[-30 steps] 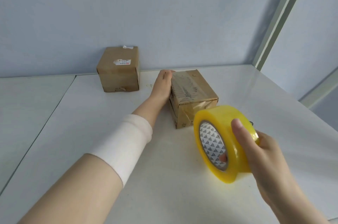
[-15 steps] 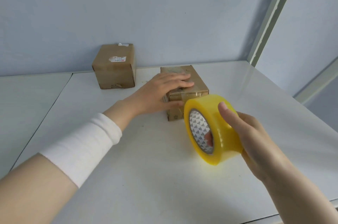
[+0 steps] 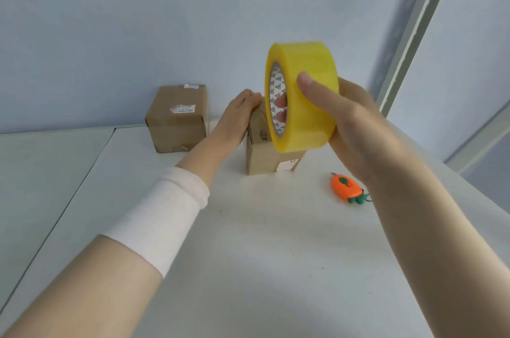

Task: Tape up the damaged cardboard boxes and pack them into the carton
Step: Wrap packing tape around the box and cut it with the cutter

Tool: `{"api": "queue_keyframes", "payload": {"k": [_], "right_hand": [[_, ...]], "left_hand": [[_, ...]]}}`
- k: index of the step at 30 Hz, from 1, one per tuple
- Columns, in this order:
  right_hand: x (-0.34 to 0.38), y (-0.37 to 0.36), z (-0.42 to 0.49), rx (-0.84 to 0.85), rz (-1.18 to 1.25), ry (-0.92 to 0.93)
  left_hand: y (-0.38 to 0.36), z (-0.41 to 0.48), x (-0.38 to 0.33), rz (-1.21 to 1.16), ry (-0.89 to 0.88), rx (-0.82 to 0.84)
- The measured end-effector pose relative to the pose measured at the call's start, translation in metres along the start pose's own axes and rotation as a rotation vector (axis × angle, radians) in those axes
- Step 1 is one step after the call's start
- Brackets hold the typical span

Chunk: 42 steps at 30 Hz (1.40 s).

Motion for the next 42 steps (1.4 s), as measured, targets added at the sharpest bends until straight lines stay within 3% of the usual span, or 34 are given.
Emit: {"api": "queue_keyframes", "payload": {"k": [7,11,18,23,28,30,32,34,36,39,42], "right_hand": [[-0.006,-0.015,0.035,-0.328,-0.014,0.049],[-0.004,-0.005,0.027,-0.436,-0.146,-0.086],[-0.073,0.002,-0.032,-0.187,-0.017,-0.005],[-0.088,-0.002,-0.039,-0.302,-0.048,-0.011],[-0.076,-0.005,-0.039,-0.316,-0.092,0.005],[-0.075,-0.006,-0.04,-0.317,-0.091,0.001],[-0.076,-0.005,-0.039,-0.313,-0.081,0.009],[-0.077,-0.002,-0.039,-0.324,-0.08,0.006],[-0.074,-0.002,-0.036,-0.324,-0.078,-0.006],[-0.055,-0.004,-0.028,-0.299,-0.092,-0.006],[-0.022,0.007,-0.014,-0.269,-0.165,-0.023]], "left_hand": [[0.001,0.029,0.005,-0.043,0.202,-0.08],[0.007,0.037,0.011,-0.09,0.291,-0.098],[0.008,0.045,0.02,-0.041,0.291,-0.038],[0.009,0.043,0.023,-0.022,0.26,-0.017],[0.008,0.038,0.017,-0.013,0.156,0.029],[0.01,0.032,0.018,-0.068,0.06,-0.087],[0.017,0.019,0.025,-0.029,-0.152,-0.168],[0.023,0.001,0.033,0.148,-0.294,-0.038],[0.024,-0.012,0.038,0.29,-0.295,0.117],[0.021,-0.015,0.029,0.243,-0.289,0.023],[0.016,-0.017,0.022,0.161,-0.145,-0.009]]}}
Point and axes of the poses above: each hand's wrist, its own z-axis towards the middle knuckle, its own y-axis out of the back of the hand, x = y × z, the point moved 1 cm from there along z, towards the middle knuckle, and after that the axes turned 1 degree about y, right-handed, at the moved point
